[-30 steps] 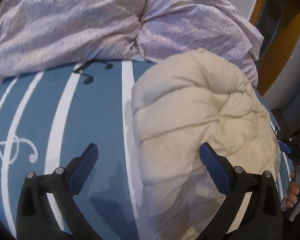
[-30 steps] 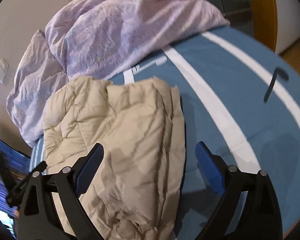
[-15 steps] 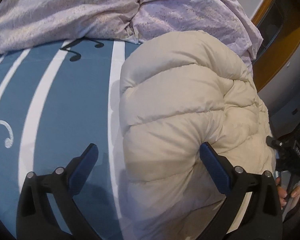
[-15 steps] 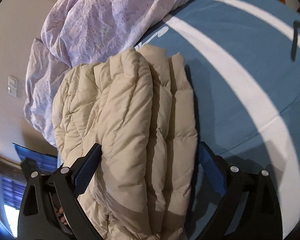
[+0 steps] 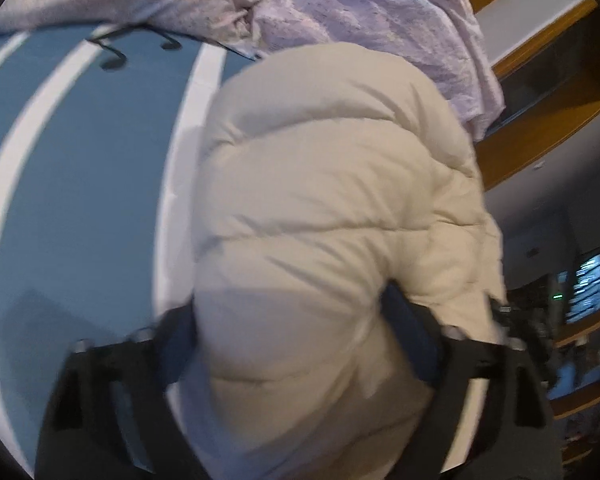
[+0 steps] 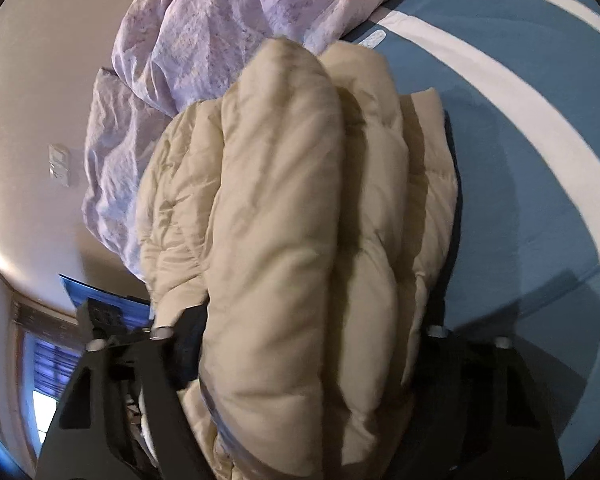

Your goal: Fold large clothes

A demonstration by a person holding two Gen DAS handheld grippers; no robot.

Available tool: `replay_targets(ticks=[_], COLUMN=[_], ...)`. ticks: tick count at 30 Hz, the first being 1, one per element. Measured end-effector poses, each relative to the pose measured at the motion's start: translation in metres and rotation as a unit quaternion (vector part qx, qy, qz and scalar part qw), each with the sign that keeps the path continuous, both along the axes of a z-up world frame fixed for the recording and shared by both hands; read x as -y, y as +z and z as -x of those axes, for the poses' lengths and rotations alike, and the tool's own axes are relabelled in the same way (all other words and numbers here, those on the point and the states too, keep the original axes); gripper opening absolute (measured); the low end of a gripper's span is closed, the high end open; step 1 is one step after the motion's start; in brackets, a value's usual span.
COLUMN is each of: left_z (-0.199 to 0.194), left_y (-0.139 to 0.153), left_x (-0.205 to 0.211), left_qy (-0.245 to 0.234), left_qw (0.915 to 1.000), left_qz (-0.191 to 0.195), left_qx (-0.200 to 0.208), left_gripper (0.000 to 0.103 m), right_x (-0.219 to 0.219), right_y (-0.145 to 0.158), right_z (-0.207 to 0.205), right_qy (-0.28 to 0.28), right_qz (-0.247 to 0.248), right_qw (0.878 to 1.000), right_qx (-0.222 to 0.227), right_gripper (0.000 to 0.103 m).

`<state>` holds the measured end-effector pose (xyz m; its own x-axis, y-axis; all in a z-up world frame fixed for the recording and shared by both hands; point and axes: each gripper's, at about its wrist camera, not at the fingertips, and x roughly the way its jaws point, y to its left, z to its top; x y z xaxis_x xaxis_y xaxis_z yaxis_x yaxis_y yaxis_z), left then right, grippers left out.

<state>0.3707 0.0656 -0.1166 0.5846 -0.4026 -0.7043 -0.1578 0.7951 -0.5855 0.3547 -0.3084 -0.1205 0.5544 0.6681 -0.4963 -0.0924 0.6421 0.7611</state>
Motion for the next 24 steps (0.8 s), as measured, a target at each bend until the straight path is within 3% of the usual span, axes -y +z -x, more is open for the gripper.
replay_targets(ticks=[2,4,7,16,24], left_z=[0.001,0.004,0.011,0.036,0.054], left_y=[0.003,0.009,0.021,0.056,0.065], left_x=[0.001,0.001,-0.003,-0.059,-0.126], left_qy=[0.000,-0.002,0.001,0.052,0.111], left_qw=[0.9999,0.9998,0.9993,0.9949,0.9871], left_qz=[0.002,0.000,0.001,-0.017,-0.043], left_qx=[0.010,0.021,0.038,0.085,0.107], left_gripper=[0.061,0.044,0.034,0.031,0.031], right_x=[0.001,-0.001,-0.009,-0.077,-0.160], right_y=[0.001,0.007,0.019,0.056,0.071], right_z=[0.002,0.005,0.007,-0.024,-0.066], right_qy=[0.001,0.003,0.007,0.064,0.119], right_qz=[-0.015,-0.012,-0.009,-0.001,0.030], right_qw=[1.000,1.000,0.999,0.994,0.985], right_qx=[0.011,0.025,0.046,0.090,0.123], right_gripper=[0.046,0.039,0.032,0.028,0.027])
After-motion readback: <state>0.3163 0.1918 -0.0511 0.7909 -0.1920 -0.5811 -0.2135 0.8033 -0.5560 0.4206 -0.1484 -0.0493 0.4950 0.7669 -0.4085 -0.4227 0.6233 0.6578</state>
